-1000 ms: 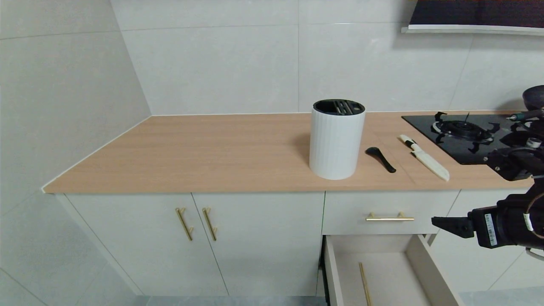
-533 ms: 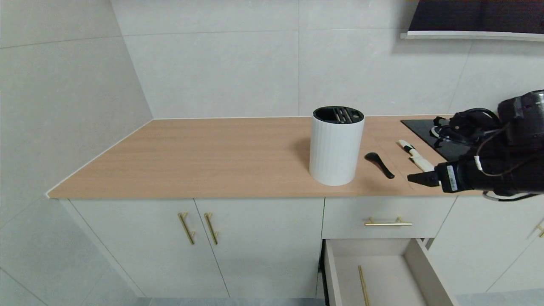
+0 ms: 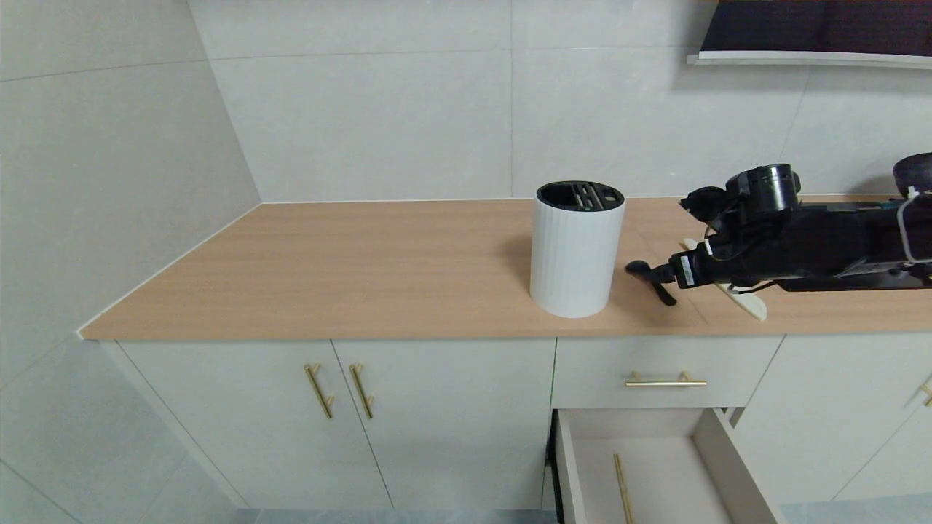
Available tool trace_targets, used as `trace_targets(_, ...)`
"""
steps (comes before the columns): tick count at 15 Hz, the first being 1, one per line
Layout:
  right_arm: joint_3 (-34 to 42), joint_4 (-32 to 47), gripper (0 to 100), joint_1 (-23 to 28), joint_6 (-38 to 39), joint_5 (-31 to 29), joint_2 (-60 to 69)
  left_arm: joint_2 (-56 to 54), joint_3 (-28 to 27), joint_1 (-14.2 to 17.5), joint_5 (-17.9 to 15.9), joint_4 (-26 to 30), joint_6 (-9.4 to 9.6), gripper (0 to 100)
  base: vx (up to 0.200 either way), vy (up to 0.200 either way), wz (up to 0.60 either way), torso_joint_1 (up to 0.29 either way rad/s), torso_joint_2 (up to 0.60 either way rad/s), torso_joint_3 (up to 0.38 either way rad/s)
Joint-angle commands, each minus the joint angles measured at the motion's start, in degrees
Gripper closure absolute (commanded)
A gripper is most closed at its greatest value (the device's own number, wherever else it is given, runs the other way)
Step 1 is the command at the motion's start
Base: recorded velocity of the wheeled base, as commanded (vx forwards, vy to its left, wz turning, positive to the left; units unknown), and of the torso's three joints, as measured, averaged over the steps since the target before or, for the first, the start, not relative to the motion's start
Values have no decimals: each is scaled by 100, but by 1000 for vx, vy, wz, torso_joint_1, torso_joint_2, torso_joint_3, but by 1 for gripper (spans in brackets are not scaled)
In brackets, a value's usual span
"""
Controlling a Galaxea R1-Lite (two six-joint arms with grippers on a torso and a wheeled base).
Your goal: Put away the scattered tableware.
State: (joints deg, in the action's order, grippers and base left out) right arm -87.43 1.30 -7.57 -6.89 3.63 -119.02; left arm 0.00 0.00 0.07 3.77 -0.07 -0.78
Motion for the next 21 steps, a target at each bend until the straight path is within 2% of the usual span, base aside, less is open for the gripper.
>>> trace_targets(1,-450,10,0,177,-14,103,-693,0,0,1,1,-1,-1,0,0,0,0,0,0,0)
trace_targets(8,-1066,-25,0,203,30,278,-1440,0,0,1,1,-1,-1,0,0,0,0,0,0,0)
trace_targets(19,-1540,-34,0,291,170,261,-1880,0,0,1,1,-1,-1,0,0,0,0,0,0,0)
trace_targets(20,-1540,-34,100,291,179,261,-1880,0,0,1,1,-1,-1,0,0,0,0,0,0,0)
trace_targets(21,-1540,-34,100,291,188,261,-1880,0,0,1,1,-1,-1,0,0,0,0,0,0,0)
